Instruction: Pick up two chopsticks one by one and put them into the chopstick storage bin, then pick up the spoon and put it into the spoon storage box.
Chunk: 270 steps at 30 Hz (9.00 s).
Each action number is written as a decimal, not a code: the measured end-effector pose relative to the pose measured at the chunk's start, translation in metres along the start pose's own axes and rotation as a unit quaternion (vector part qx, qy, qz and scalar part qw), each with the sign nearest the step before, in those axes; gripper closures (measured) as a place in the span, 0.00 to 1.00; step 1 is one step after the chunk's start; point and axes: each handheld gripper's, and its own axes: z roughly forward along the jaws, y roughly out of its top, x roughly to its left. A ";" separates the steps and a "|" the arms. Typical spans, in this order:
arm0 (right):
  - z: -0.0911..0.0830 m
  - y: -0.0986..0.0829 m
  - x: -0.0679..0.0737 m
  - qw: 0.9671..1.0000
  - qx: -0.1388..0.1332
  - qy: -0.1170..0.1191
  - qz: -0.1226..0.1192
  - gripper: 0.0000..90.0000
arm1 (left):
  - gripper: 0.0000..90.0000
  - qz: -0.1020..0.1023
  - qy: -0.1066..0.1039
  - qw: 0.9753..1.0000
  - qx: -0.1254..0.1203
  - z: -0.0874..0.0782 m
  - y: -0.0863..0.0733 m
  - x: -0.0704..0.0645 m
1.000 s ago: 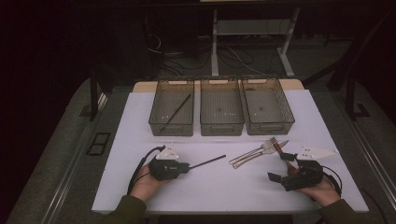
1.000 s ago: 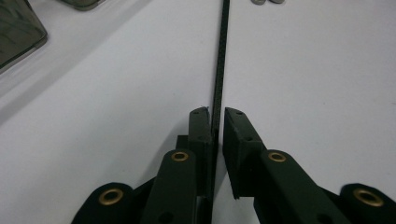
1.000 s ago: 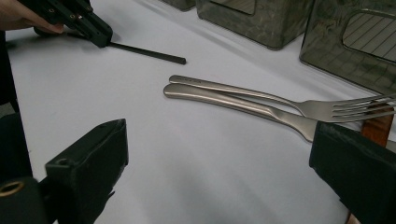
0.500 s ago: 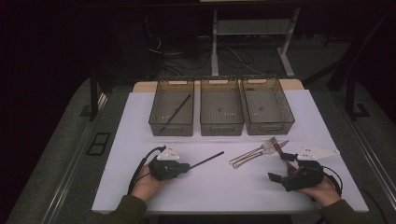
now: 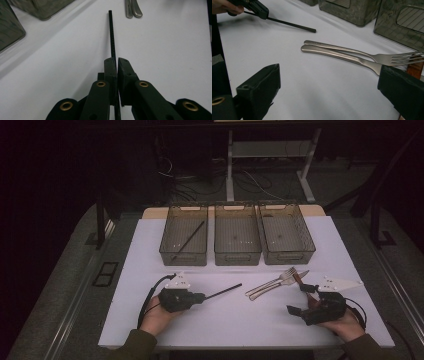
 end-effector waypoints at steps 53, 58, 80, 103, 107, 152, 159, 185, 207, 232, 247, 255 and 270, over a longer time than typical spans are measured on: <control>0.000 -0.001 0.000 1.000 0.000 -0.001 0.006 0.04 | 0.95 -0.055 0.078 0.993 -0.068 -0.052 0.078 0.064; 0.000 -0.001 0.000 1.000 0.000 -0.001 0.006 0.04 | 0.95 -0.064 0.099 0.990 -0.071 -0.054 0.084 0.078; 0.000 -0.001 -0.001 1.000 -0.001 -0.001 0.006 0.04 | 0.95 -0.118 0.203 0.970 -0.062 -0.053 0.103 0.140; -0.001 -0.001 -0.001 1.000 -0.002 0.003 0.006 0.04 | 0.95 -0.158 0.225 0.961 -0.008 -0.011 0.091 0.170; -0.001 -0.001 -0.001 1.000 -0.002 0.003 0.006 0.04 | 0.94 -0.160 0.223 0.962 0.000 -0.008 0.090 0.171; 0.000 -0.001 0.000 1.000 0.002 0.002 0.009 0.04 | 0.32 -0.045 0.121 0.988 -0.086 -0.042 0.099 0.080; 0.000 -0.002 0.000 1.000 0.004 0.001 0.009 0.04 | 0.31 -0.034 0.109 0.989 -0.093 -0.040 0.088 0.061; -0.002 0.001 -0.001 1.000 0.000 -0.004 0.012 0.04 | 0.20 -0.012 0.087 0.990 -0.107 -0.028 0.019 0.004; -0.011 0.004 -0.026 0.998 0.028 -0.051 0.033 0.25 | 0.06 -0.014 0.059 0.994 -0.089 -0.020 -0.018 -0.027; -0.036 -0.026 -0.043 0.991 0.076 -0.090 0.065 0.36 | 0.06 -0.019 0.064 0.994 -0.084 -0.022 -0.020 -0.023; -0.029 -0.030 -0.037 0.990 0.101 -0.076 0.062 0.40 | 0.06 -0.019 0.061 0.995 -0.079 -0.020 -0.021 -0.023; -0.028 -0.031 -0.037 0.989 0.108 -0.074 0.061 0.43 | 0.06 -0.020 0.061 0.995 -0.080 -0.020 -0.021 -0.023; -0.036 -0.030 -0.042 0.990 0.094 -0.078 0.074 0.46 | 0.07 -0.018 0.062 0.995 -0.080 -0.020 -0.021 -0.023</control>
